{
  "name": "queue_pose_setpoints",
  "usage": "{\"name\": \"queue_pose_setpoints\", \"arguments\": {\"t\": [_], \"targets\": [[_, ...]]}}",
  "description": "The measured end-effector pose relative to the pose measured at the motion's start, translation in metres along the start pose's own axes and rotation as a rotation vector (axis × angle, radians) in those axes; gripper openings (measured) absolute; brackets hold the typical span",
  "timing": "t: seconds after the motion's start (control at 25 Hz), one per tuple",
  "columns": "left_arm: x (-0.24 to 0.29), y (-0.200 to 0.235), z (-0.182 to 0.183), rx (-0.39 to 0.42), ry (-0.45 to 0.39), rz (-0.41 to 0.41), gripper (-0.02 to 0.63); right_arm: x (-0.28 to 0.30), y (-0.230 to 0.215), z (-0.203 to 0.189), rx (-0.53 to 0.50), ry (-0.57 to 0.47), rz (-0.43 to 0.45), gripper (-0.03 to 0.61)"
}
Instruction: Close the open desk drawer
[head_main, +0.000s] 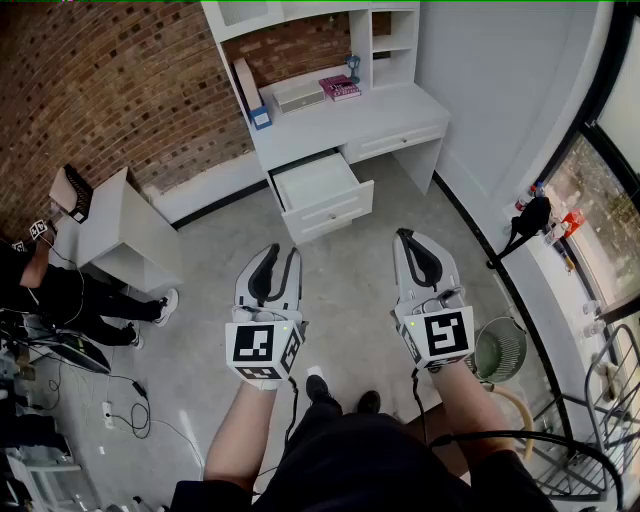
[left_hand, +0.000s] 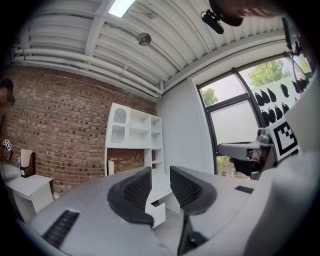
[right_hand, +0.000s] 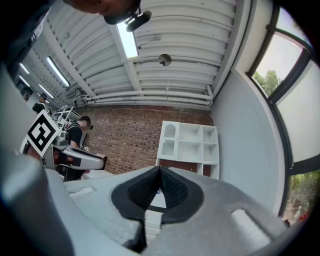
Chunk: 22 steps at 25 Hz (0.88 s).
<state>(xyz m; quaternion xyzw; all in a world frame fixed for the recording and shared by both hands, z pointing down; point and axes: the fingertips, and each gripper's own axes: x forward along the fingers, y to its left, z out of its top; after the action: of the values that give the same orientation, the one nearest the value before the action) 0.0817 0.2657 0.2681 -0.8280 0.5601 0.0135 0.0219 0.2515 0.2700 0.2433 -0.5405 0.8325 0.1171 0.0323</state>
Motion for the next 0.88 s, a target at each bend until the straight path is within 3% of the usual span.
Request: {"name": "queue_pose_setpoints", "arguments": {"t": [0.4, 0.48, 0.52, 0.56, 0.64, 0.88], "targets": [[-0.028, -0.026, 0.013, -0.005, -0.035, 0.052, 0.115, -0.04, -0.02, -0.001, 0.049, 0.003, -0.024, 0.005], [-0.037, -0.02, 0.018, -0.014, -0.073, 0.108, 0.124, -0.044, -0.022, -0.006, 0.056, 0.012, -0.023, 0.092], [-0.04, -0.018, 0.019, -0.016, -0.083, 0.126, 0.187, -0.045, -0.022, -0.009, 0.061, 0.022, -0.019, 0.167], [-0.043, -0.018, 0.019, -0.015, -0.081, 0.131, 0.257, -0.046, -0.023, -0.013, 0.068, 0.033, -0.016, 0.199], [-0.045, -0.021, 0.013, -0.013, -0.054, 0.116, 0.291, -0.048, -0.024, -0.019, 0.084, 0.051, -0.012, 0.219], [-0.046, -0.025, -0.013, 0.002, 0.017, 0.114, 0.291, -0.051, -0.027, -0.038, 0.104, 0.077, -0.017, 0.219]]}}
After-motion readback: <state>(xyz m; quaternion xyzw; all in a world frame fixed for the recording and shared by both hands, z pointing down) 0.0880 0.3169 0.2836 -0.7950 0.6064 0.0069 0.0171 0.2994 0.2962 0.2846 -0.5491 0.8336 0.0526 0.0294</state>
